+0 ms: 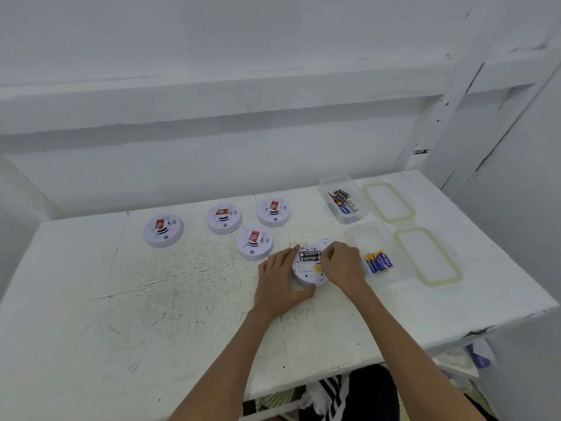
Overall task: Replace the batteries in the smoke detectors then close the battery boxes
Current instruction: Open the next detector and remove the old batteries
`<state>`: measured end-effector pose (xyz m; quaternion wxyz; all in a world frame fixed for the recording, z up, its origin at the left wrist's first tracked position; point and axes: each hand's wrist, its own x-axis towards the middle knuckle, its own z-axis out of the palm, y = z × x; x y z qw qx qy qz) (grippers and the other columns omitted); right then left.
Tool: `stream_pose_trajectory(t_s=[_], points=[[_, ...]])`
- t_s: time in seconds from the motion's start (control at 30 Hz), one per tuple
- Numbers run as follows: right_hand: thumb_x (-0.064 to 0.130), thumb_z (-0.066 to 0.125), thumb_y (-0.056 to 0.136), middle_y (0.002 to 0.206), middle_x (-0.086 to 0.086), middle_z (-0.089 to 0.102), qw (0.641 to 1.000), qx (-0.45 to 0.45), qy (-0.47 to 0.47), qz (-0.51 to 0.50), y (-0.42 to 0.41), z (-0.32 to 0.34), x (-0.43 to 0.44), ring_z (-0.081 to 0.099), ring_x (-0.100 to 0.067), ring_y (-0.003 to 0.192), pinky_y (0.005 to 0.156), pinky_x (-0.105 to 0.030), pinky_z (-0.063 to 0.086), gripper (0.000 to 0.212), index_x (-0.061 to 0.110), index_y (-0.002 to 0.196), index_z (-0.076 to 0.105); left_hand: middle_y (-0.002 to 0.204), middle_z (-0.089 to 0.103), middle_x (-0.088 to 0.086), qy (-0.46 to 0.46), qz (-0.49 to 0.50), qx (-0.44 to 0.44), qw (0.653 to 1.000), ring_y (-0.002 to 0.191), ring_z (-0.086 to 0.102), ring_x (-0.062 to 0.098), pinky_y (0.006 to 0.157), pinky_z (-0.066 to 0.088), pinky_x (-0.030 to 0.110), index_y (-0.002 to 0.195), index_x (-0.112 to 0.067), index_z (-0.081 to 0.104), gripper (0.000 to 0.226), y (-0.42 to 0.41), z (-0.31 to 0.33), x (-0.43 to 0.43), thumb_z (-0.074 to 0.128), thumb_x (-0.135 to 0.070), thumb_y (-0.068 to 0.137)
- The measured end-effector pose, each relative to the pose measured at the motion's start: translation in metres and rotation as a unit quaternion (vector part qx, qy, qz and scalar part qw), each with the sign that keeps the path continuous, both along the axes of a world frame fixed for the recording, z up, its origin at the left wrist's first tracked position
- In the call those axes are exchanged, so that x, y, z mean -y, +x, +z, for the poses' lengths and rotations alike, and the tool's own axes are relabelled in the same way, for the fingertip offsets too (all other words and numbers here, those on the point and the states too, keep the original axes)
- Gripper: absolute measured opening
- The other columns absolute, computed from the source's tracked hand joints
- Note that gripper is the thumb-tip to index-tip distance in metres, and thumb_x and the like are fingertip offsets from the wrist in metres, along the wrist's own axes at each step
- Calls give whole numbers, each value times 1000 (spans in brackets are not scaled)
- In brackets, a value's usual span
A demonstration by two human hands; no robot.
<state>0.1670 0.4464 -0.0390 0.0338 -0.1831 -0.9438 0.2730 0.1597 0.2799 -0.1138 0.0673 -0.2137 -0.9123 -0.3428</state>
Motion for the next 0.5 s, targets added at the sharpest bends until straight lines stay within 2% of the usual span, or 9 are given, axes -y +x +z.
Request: stream_pose_trajectory(t_s=[0.07, 0.13, 0.17, 0.23, 0.37, 0.5], points=[[17, 46, 95, 71, -11, 58, 1000, 16, -14, -2, -1, -1, -5, 54, -26, 74, 61, -32, 39, 28, 7, 69, 52, 145, 50, -14, 11, 3, 3, 1000, 135, 43, 7, 110, 35, 36, 149, -31, 44, 93, -1, -1, 0, 69, -73, 70], [16, 49, 90, 63, -11, 61, 998, 41, -53, -5, -3, -1, -9, 59, -27, 66, 58, -34, 49, 31, 2, 63, 54, 143, 53, -14, 22, 3, 5, 1000, 133, 46, 7, 109, 37, 37, 146, -31, 48, 92, -2, -1, 0, 66, -77, 69], [16, 50, 87, 63, -14, 65, 995, 54, -81, -10, -4, 1, -10, 63, -28, 64, 60, -38, 57, 31, -3, 65, 61, 143, 53, -14, 23, 1, 9, 1000, 133, 46, 7, 109, 37, 37, 146, -31, 48, 92, -2, -1, 0, 65, -79, 69], [12, 52, 87, 68, -17, 71, 985, 73, -156, -27, -5, 5, -13, 68, -30, 62, 64, -43, 62, 28, -5, 76, 71, 143, 53, -16, 25, -4, 14, 1000, 133, 45, 6, 109, 36, 37, 146, -33, 47, 93, -3, -1, 1, 64, -82, 69], [3, 48, 95, 75, -20, 72, 923, 119, -349, -107, -9, 19, -17, 61, -26, 55, 50, -27, 54, 26, -13, 94, 69, 138, 56, -16, 30, -17, 21, 999, 128, 47, 9, 105, 37, 39, 150, -33, 44, 96, -3, -2, 3, 58, -87, 71], [-3, 49, 94, 89, -29, 72, 879, 152, -433, -132, -9, 30, -19, 63, -28, 60, 48, -25, 54, 23, -17, 102, 65, 136, 58, -15, 33, -18, 32, 999, 125, 48, 11, 104, 38, 42, 149, -32, 45, 95, -4, -2, 3, 61, -84, 71]])
